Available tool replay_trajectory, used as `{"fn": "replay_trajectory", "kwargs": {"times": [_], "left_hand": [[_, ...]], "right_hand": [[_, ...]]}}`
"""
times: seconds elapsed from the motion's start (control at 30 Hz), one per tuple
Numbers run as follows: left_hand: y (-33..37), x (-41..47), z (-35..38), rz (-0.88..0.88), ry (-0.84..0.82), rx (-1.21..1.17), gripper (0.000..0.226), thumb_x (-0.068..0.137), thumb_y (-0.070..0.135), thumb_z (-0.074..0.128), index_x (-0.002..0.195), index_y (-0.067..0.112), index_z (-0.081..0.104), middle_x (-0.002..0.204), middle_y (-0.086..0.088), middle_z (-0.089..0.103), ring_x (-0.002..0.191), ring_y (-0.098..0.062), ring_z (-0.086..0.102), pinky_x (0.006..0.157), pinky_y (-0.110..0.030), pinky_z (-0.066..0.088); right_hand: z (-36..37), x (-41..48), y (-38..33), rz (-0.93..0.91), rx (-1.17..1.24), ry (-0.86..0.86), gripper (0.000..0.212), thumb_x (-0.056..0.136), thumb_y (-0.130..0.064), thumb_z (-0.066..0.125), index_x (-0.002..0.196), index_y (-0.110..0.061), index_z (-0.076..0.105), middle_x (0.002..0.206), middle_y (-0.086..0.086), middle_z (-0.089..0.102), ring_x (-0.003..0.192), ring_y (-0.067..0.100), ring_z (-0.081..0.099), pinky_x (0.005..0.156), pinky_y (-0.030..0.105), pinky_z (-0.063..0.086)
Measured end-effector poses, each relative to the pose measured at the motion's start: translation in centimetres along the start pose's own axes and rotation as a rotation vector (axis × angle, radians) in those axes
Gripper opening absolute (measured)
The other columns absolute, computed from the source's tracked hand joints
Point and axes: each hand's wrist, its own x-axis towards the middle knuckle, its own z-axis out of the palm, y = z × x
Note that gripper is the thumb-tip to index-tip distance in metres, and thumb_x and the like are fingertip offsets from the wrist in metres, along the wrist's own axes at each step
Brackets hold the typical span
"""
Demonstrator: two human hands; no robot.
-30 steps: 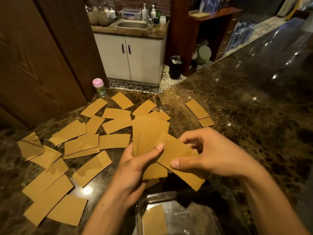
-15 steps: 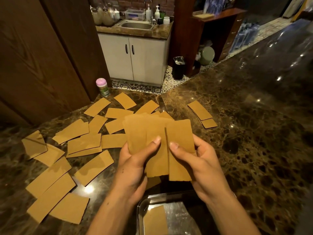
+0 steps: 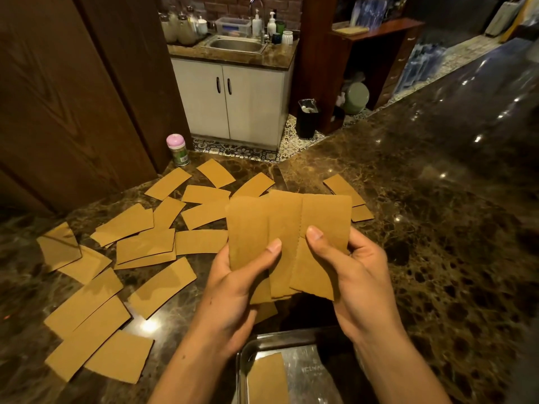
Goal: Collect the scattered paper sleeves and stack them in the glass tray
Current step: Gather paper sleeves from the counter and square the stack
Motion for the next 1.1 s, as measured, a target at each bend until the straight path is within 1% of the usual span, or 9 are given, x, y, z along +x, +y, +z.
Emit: {"fn": "replay_trajectory", "kwargs": {"times": [0.17, 0.3, 0.4, 0.47, 0.6, 0.77, 0.87, 0.97, 1.1], "left_hand": [[-0.1, 0.1, -0.2, 0.043, 0.073, -0.007, 0.051, 0.072, 0.011, 0.076, 0.120, 0.014, 0.062, 0.108, -0.010, 0.077, 0.098, -0.027, 0.075, 0.078, -0.040, 0.060], [-0.4, 0.4, 0.2, 0.186, 0.196, 0.119, 0.049, 0.074, 0.008, 0.081, 0.119, 0.019, 0.063, 0.109, -0.006, 0.077, 0.100, -0.027, 0.074, 0.087, -0.049, 0.059], [-0.6, 0.3, 0.6, 0.274, 0.195, 0.277, 0.042, 0.077, 0.018, 0.081, 0.115, 0.024, 0.065, 0.105, 0.001, 0.077, 0.098, -0.019, 0.074, 0.086, -0.044, 0.060], [-0.5, 0.2, 1.0, 0.304, 0.166, 0.372, 0.042, 0.077, 0.033, 0.078, 0.116, 0.027, 0.065, 0.106, 0.006, 0.076, 0.098, -0.013, 0.073, 0.085, -0.038, 0.059], [-0.6, -0.1, 1.4, 0.265, 0.103, 0.391, 0.039, 0.076, 0.046, 0.071, 0.111, 0.029, 0.068, 0.105, 0.002, 0.077, 0.100, -0.019, 0.072, 0.084, -0.038, 0.058], [-0.7, -0.4, 1.7, 0.067, 0.039, 0.083, 0.035, 0.086, 0.021, 0.066, 0.121, 0.015, 0.065, 0.112, -0.009, 0.076, 0.107, -0.027, 0.071, 0.090, -0.042, 0.056], [-0.5, -0.5, 1.6, 0.015, 0.032, -0.002, 0.040, 0.077, 0.014, 0.073, 0.117, 0.015, 0.065, 0.105, -0.012, 0.078, 0.099, -0.028, 0.074, 0.076, -0.038, 0.061], [-0.4, -0.4, 1.6, 0.020, 0.015, -0.042, 0.038, 0.074, 0.016, 0.073, 0.112, 0.014, 0.068, 0.103, -0.013, 0.078, 0.092, -0.026, 0.076, 0.068, -0.034, 0.061], [0.0, -0.1, 0.9, -0.011, 0.007, -0.184, 0.038, 0.085, 0.018, 0.061, 0.121, 0.007, 0.064, 0.102, -0.012, 0.077, 0.089, -0.021, 0.075, 0.066, -0.030, 0.061]], "right_hand": [[-0.3, 0.0, -0.1, -0.036, -0.130, -0.026, 0.023, 0.086, -0.007, 0.074, 0.109, -0.009, 0.077, 0.104, 0.010, 0.081, 0.098, 0.028, 0.078, 0.082, 0.044, 0.065], [-0.5, -0.1, 0.0, -0.327, -0.489, 0.126, 0.013, 0.088, -0.015, 0.079, 0.099, -0.022, 0.079, 0.094, -0.004, 0.082, 0.088, 0.013, 0.078, 0.075, 0.041, 0.066], [-0.4, -0.4, 0.3, -0.411, -0.615, 0.187, 0.004, 0.087, -0.023, 0.080, 0.090, -0.023, 0.079, 0.083, -0.006, 0.080, 0.077, 0.015, 0.077, 0.069, 0.047, 0.065], [-0.2, -0.7, 0.3, -0.434, -0.650, 0.202, 0.006, 0.086, -0.028, 0.079, 0.087, -0.022, 0.078, 0.079, -0.004, 0.079, 0.073, 0.018, 0.076, 0.066, 0.051, 0.063], [0.8, -1.2, -0.1, -0.318, -0.510, 0.074, 0.010, 0.090, -0.025, 0.075, 0.099, -0.024, 0.076, 0.089, -0.003, 0.081, 0.081, 0.016, 0.078, 0.072, 0.050, 0.065], [1.2, -0.5, -0.3, -0.256, -0.421, 0.049, 0.018, 0.092, -0.015, 0.073, 0.110, -0.017, 0.074, 0.100, 0.001, 0.080, 0.093, 0.019, 0.077, 0.085, 0.050, 0.063], [1.1, -0.3, -0.5, -0.186, -0.342, -0.002, 0.029, 0.089, -0.015, 0.075, 0.118, -0.016, 0.070, 0.105, 0.000, 0.080, 0.097, 0.016, 0.077, 0.086, 0.038, 0.064], [1.4, -0.6, -0.4, -0.036, -0.136, -0.097, 0.031, 0.084, -0.018, 0.071, 0.114, -0.010, 0.073, 0.105, 0.008, 0.081, 0.097, 0.022, 0.078, 0.082, 0.034, 0.064], [0.8, -0.4, -0.5, -0.088, -0.135, -0.020, 0.022, 0.088, -0.015, 0.069, 0.110, -0.016, 0.075, 0.103, 0.006, 0.082, 0.097, 0.020, 0.078, 0.080, 0.034, 0.065]]}}
